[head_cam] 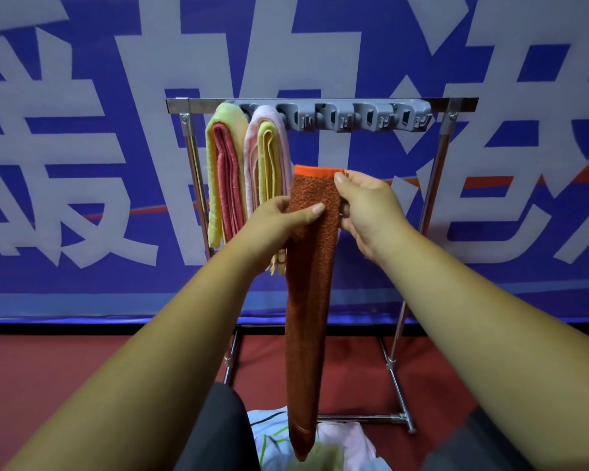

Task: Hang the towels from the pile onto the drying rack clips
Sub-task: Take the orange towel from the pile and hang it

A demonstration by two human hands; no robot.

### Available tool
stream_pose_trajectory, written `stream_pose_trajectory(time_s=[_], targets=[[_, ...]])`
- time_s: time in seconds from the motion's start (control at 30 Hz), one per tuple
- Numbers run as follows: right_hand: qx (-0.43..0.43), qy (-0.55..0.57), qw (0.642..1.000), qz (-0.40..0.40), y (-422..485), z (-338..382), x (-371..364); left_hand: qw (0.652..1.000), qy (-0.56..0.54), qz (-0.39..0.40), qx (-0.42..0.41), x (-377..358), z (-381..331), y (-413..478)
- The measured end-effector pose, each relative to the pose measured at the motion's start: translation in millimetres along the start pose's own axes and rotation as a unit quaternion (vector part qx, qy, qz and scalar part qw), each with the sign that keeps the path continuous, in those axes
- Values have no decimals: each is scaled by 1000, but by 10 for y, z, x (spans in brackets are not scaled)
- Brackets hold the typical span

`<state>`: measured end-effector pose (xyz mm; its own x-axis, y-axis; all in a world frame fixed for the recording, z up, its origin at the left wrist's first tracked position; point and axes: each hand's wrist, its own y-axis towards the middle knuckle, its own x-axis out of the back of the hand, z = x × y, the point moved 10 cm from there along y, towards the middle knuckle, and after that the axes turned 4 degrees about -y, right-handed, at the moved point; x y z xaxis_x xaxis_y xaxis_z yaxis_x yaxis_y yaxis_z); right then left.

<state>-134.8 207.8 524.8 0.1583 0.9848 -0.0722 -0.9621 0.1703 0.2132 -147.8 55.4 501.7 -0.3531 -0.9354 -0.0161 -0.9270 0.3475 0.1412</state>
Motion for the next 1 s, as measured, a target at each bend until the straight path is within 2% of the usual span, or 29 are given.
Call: stream_pose_trajectory(time_s=[0.1,0.17,0.33,0.43,0.53,0.63,0.7,0.87,1.0], targets=[[19,-10,1000,-6,53,110,17,998,11,52,46,-68,166,-42],[29,-22,999,-10,80,176,35,997,-3,58,55,-71,219,-63],[52,-20,998,-14,157,298,91,998,-35,46,23,-64,94,-24],[54,12,998,-12,173,330,132,996,-68,66,10,-161,-41,10],[14,43,999,7,113,274,136,994,-82,70,-11,-237,-203,57],[-58,38,993,100,-44,-8,-14,992,-105,58,-28,-265,-405,99],[-83,25,987,133,-158,-221,-41,993,-105,44,-33,-244,-538,132],[-96,29,982,158,-328,-489,-6,997,-73,4,-27,-153,-682,269],[-104,34,984,143,-308,-584,68,998,-51,-28,-14,-47,-621,393]])
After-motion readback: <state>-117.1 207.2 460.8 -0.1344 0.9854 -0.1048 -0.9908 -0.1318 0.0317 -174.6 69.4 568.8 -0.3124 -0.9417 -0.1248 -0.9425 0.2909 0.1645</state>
